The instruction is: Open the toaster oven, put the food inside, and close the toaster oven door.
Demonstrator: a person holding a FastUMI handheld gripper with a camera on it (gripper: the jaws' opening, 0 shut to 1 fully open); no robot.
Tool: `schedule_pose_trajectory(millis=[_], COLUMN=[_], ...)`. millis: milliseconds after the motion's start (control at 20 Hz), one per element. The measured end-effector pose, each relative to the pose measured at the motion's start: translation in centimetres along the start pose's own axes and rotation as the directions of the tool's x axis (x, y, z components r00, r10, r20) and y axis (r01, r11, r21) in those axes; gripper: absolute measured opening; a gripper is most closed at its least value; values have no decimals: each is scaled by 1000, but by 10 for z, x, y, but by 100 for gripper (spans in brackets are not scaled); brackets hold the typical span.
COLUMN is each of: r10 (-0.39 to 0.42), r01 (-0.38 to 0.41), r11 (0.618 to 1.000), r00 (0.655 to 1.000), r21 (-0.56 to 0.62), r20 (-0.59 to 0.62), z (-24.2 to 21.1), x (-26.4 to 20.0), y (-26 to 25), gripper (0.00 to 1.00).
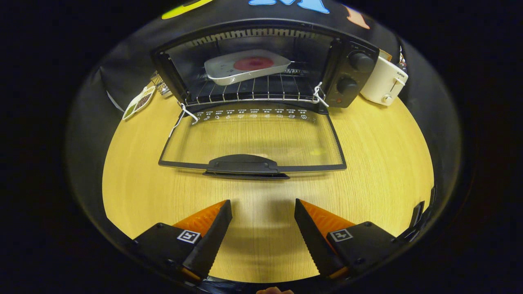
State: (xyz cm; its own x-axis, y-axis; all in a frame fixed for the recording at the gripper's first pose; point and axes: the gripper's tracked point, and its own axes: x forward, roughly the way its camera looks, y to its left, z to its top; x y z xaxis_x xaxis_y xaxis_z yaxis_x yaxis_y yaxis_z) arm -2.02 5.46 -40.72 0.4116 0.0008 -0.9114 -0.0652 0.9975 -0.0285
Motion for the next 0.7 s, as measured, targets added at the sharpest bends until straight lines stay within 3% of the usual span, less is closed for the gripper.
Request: schedule_pose_trajectory(millis=[700], r10=[-34], r01=[34], r11=[999], r00=[999], r21=[33], r20=[-25], z=[22], x=[26], y=[3], gripper=[98])
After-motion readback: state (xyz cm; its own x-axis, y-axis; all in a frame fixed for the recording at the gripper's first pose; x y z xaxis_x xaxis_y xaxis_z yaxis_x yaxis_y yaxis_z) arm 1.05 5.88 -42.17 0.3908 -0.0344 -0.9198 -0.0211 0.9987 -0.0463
